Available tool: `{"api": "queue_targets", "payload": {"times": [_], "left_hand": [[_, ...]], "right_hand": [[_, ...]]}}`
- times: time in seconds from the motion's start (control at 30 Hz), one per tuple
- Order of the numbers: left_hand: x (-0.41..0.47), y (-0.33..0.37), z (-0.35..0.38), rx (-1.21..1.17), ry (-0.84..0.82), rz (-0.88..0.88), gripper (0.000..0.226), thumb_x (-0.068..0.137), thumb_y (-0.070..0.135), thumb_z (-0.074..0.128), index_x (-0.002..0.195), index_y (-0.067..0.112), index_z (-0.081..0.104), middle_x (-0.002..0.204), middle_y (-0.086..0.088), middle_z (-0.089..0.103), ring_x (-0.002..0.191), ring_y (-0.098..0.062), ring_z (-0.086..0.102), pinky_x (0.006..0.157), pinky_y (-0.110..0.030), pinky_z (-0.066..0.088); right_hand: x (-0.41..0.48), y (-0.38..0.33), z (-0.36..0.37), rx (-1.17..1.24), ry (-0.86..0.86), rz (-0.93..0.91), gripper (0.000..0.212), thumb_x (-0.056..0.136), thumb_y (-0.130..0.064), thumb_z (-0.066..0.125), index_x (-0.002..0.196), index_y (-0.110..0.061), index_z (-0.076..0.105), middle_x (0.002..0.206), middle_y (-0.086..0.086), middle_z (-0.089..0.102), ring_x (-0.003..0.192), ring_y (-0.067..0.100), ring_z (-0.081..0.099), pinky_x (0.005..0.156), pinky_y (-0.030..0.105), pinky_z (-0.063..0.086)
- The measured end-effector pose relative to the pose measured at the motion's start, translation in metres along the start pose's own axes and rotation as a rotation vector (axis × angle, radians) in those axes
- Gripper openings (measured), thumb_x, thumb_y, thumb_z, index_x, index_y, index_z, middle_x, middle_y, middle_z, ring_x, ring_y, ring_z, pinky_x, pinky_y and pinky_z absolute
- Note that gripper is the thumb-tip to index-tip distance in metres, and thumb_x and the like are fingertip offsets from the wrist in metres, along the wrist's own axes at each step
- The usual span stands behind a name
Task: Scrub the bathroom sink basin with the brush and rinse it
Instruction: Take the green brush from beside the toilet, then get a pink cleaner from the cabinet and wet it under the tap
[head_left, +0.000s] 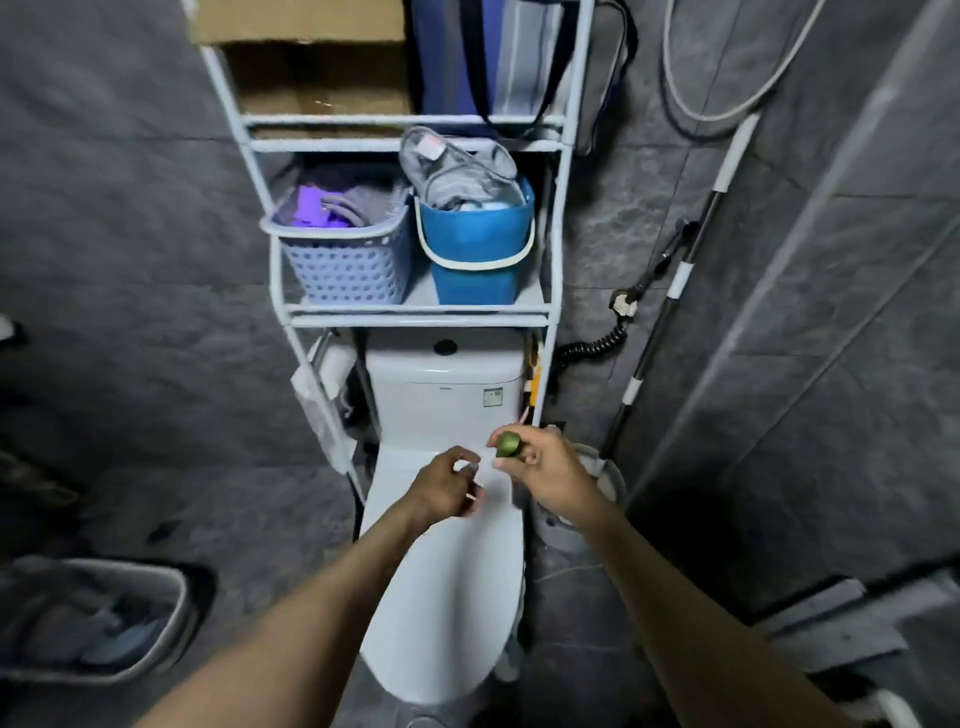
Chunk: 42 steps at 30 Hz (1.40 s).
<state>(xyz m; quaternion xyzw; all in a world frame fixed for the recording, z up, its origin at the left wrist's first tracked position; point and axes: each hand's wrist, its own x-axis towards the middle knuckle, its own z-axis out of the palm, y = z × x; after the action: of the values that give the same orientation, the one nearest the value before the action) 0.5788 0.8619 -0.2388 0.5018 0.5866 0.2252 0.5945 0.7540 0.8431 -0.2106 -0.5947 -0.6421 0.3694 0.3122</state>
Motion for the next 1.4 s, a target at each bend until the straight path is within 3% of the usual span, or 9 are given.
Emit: {"api": "queue_targets", "payload": {"times": [0.13, 0.2, 0.3, 0.43, 0.63, 0.83, 0.93, 1.1, 1.4], "left_hand": [[-0.091, -0.022, -0.013, -0.427, 0.041, -0.104, 0.029, 0.110, 0.030, 0.043, 0.116, 0.004, 0.055, 0.093, -0.019, 0.073, 0.078, -0.032, 0.073, 0.071, -0.032, 0.063], [-0.122, -0.031, -0.024, -0.612, 0.141, -0.055, 0.026, 0.104, 0.013, 0.056, 0.121, -0.008, 0.054, 0.098, -0.019, 0.073, 0.080, -0.027, 0.074, 0.072, -0.032, 0.063], [-0.184, -0.041, -0.057, -0.755, 0.361, 0.025, 0.026, 0.093, -0.012, 0.060, 0.103, 0.006, 0.044, 0.089, -0.016, 0.066, 0.072, -0.023, 0.069, 0.059, -0.032, 0.059], [-0.254, -0.060, -0.090, -0.639, 0.499, 0.023, 0.036, 0.088, -0.013, 0.068, 0.092, 0.012, 0.041, 0.091, -0.021, 0.069, 0.071, -0.023, 0.065, 0.053, -0.029, 0.056], [-0.336, -0.110, -0.140, -0.394, 0.576, -0.019, 0.028, 0.085, -0.006, 0.074, 0.076, 0.012, 0.055, 0.067, -0.009, 0.065, 0.059, -0.017, 0.058, 0.068, -0.031, 0.051], [-0.420, -0.153, -0.169, -0.326, 0.667, -0.048, 0.036, 0.099, 0.001, 0.057, 0.064, 0.012, 0.055, 0.039, 0.003, 0.050, 0.030, -0.006, 0.043, 0.038, -0.013, 0.033], [-0.457, -0.181, -0.201, -0.333, 0.739, -0.045, 0.035, 0.098, 0.000, 0.058, 0.065, 0.010, 0.059, 0.051, -0.006, 0.059, 0.039, -0.011, 0.053, 0.050, -0.019, 0.044], [-0.546, -0.214, -0.264, -0.441, 0.893, -0.003, 0.018, 0.098, -0.004, 0.056, 0.083, 0.003, 0.061, 0.061, -0.009, 0.064, 0.042, -0.009, 0.060, 0.043, -0.021, 0.047], [-0.729, -0.277, -0.358, -0.575, 1.129, 0.097, 0.017, 0.102, 0.014, 0.059, 0.085, 0.013, 0.060, 0.081, -0.007, 0.069, 0.066, -0.012, 0.065, 0.055, -0.018, 0.051]], "right_hand": [[-0.071, -0.057, 0.035, 0.160, -0.039, -0.024, 0.023, 0.068, -0.015, 0.076, 0.087, -0.027, 0.072, 0.095, 0.008, 0.067, 0.087, 0.019, 0.066, 0.083, 0.036, 0.054], [-0.102, -0.081, 0.056, 0.228, -0.036, -0.006, 0.022, 0.068, -0.002, 0.077, 0.082, -0.018, 0.071, 0.099, 0.012, 0.065, 0.083, 0.016, 0.066, 0.077, 0.029, 0.053], [-0.150, -0.120, 0.093, 0.313, -0.118, 0.024, 0.014, 0.074, 0.002, 0.078, 0.075, -0.003, 0.064, 0.090, 0.013, 0.063, 0.066, 0.019, 0.062, 0.060, 0.027, 0.044], [-0.189, -0.152, 0.139, 0.268, -0.237, 0.050, 0.021, 0.082, 0.009, 0.067, 0.090, -0.001, 0.051, 0.063, 0.006, 0.055, 0.048, 0.011, 0.049, 0.049, 0.021, 0.037], [-0.225, -0.213, 0.205, -0.018, -0.400, -0.081, 0.042, 0.077, -0.016, 0.076, 0.103, -0.019, 0.043, 0.076, -0.005, 0.050, 0.066, 0.010, 0.049, 0.065, 0.028, 0.042], [-0.267, -0.271, 0.270, -0.089, -0.582, -0.136, 0.044, 0.082, 0.005, 0.048, 0.112, -0.027, 0.049, 0.071, 0.006, 0.066, 0.047, 0.017, 0.063, 0.041, 0.023, 0.045], [-0.288, -0.299, 0.304, -0.085, -0.678, -0.208, 0.044, 0.083, 0.004, 0.053, 0.107, -0.033, 0.052, 0.068, 0.005, 0.064, 0.048, 0.017, 0.059, 0.047, 0.028, 0.046], [-0.323, -0.361, 0.370, -0.023, -0.741, -0.299, 0.043, 0.076, -0.006, 0.059, 0.112, -0.028, 0.058, 0.082, 0.000, 0.070, 0.066, 0.016, 0.065, 0.065, 0.034, 0.053], [-0.420, -0.457, 0.497, -0.087, -0.877, -0.384, 0.023, 0.081, 0.003, 0.059, 0.089, -0.017, 0.052, 0.067, 0.002, 0.063, 0.058, 0.012, 0.059, 0.048, 0.021, 0.043]]}}
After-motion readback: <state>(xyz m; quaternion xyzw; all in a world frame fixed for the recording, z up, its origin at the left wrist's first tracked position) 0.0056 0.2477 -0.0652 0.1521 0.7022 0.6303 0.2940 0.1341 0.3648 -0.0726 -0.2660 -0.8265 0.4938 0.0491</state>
